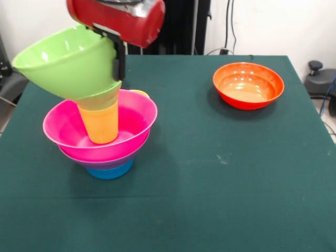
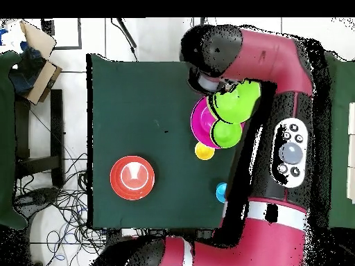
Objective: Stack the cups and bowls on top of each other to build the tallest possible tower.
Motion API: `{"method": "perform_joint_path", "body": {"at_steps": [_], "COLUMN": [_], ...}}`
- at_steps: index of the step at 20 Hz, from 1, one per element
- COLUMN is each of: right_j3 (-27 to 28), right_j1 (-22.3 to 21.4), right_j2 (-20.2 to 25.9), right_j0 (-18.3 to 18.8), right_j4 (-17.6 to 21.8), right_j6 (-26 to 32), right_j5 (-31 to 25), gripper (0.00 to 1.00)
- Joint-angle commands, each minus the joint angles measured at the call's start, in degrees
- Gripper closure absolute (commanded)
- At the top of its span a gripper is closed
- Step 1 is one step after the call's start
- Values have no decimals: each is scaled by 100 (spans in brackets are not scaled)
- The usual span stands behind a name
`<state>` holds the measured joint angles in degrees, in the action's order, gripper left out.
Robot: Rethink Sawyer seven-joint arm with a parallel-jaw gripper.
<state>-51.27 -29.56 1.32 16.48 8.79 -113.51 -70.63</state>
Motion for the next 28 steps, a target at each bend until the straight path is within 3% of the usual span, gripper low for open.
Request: {"method": "perform_joint_path", "body": {"at_steps": [1,9,24,28], "right_j3": [-186,-390,-779,-906], "right_j1": [280,182,111,17], "right_j2": [279,-34,-163,-236], "right_j0": [-210,-378,-530,-596], "right_j4": [156,185,-75,-139], "right_j6": [58,-251,-599,-674], "right_j5": [-183,-397,350,289], "gripper": [100,100,100,100]}}
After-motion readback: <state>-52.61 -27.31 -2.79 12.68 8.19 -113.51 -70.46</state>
